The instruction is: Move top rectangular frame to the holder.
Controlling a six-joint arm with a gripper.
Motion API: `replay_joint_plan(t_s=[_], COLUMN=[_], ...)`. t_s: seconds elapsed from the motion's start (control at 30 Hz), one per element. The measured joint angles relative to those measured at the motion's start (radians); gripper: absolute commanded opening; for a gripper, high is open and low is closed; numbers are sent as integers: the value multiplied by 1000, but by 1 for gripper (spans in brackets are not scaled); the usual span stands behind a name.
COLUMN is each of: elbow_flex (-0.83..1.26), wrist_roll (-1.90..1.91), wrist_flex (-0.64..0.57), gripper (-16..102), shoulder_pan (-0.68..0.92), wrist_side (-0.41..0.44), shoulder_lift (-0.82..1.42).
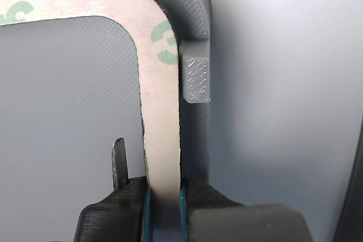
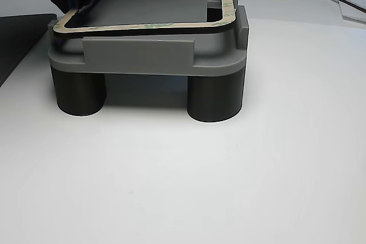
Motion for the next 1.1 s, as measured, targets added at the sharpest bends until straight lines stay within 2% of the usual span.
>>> replay_joint_plan(t_s=[0.13, 0.17, 0.2, 0.23, 0.27, 0.47, 0.63, 0.8, 0.9, 1.0, 1.1], elbow_flex=[0, 0, 2, 2, 2, -34, -94, -106, -41, 80, 216], wrist_roll=[0, 0, 0, -2, -5, -44, -155, -364, -543, -759, -1006], wrist_flex=[-2, -2, -5, -5, -6, -11, -12, -12, -29, -117, -236], gripper=[-9, 3, 24, 64, 100, 100, 100, 100, 100, 100, 100], shoulder_pan=[0, 0, -2, -2, -2, -2, -2, -2, -2, -51, -137], wrist_side=[0, 0, 0, 0, 3, 44, 127, 281, 414, 531, 571], shoulder_lift=[-2, -2, -2, -2, -2, -2, 2, 95, 186, 321, 485])
